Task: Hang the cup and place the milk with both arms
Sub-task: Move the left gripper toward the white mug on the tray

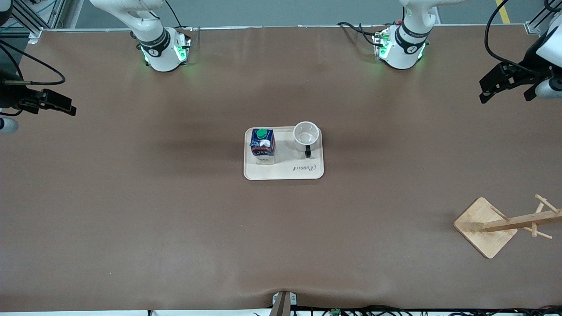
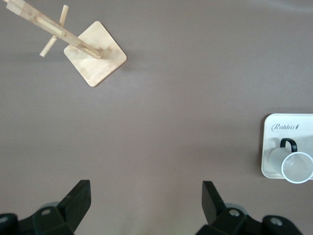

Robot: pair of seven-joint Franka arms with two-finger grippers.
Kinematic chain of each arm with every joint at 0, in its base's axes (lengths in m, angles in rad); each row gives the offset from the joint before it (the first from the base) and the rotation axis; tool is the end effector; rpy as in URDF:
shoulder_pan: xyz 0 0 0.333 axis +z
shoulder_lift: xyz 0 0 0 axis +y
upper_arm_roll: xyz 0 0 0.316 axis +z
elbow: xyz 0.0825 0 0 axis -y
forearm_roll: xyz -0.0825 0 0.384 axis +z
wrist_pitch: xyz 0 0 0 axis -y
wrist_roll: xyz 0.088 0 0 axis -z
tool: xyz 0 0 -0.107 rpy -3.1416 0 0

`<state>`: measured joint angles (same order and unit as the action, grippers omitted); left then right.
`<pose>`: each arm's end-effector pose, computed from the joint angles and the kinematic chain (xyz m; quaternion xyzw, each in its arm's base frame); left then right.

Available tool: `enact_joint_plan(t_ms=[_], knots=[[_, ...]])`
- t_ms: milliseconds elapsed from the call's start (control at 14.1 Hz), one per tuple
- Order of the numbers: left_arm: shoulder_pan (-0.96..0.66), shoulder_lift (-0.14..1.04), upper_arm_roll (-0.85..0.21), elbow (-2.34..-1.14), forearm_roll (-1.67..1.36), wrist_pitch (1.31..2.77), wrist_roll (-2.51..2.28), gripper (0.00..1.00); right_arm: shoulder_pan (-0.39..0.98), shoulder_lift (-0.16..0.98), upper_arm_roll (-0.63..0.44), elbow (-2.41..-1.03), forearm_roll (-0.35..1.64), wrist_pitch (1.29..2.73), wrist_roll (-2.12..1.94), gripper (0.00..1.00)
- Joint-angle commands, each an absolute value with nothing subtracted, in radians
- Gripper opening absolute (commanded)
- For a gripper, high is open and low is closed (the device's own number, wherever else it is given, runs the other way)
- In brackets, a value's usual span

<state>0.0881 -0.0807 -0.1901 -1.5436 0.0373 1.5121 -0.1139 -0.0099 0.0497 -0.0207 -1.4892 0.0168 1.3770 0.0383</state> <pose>0.5205 -0.0540 0.6748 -0.9993 -0.0076 -0.0266 0.0235 0.5487 -0.0144 0.6195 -0.9961 0.0334 0.0809 0.0075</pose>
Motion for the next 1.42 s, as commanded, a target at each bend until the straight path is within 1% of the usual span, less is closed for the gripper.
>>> enact_joint_plan(t_ms=[0,283,496,638,779,1062,1133,1275,1346], knots=[[0.091,-0.087,-0.187,-1.526,0.021,1.465,-0.1,1.0,-0.012,0.048,-0.015,-1.485,0.029,1.37,0.055,1.0],[0.092,-0.074,-0.187,-1.52,0.02,1.465,-0.098,1.0,-0.012,0.048,-0.015,-1.483,0.029,1.371,0.055,1.0],[0.081,-0.045,-0.199,-1.539,0.012,1.468,-0.101,1.0,-0.015,0.049,-0.015,-1.485,0.029,1.376,0.055,1.0],[0.08,-0.054,-0.218,-1.604,-0.018,1.52,-0.117,1.0,-0.012,0.049,-0.015,-1.483,0.029,1.373,0.055,1.0],[0.077,-0.045,-0.225,-1.638,-0.073,1.543,-0.126,1.0,-0.015,0.049,-0.015,-1.489,0.029,1.371,0.055,1.0],[0.075,-0.045,-0.374,-1.748,-0.063,1.653,-0.364,1.0,-0.014,0.049,-0.015,-1.485,0.031,1.368,0.055,1.0],[0.077,-0.046,-0.414,-1.791,-0.058,1.701,-0.423,1.0,-0.015,0.049,-0.015,-1.486,0.031,1.37,0.055,1.0],[0.077,-0.058,-0.484,-1.914,-0.058,1.852,-0.53,1.0,-0.014,0.049,-0.015,-1.482,0.031,1.367,0.055,1.0],[0.078,-0.057,-0.527,-1.951,-0.054,1.911,-0.599,1.0,-0.012,0.049,-0.015,-1.482,0.031,1.367,0.055,1.0]])
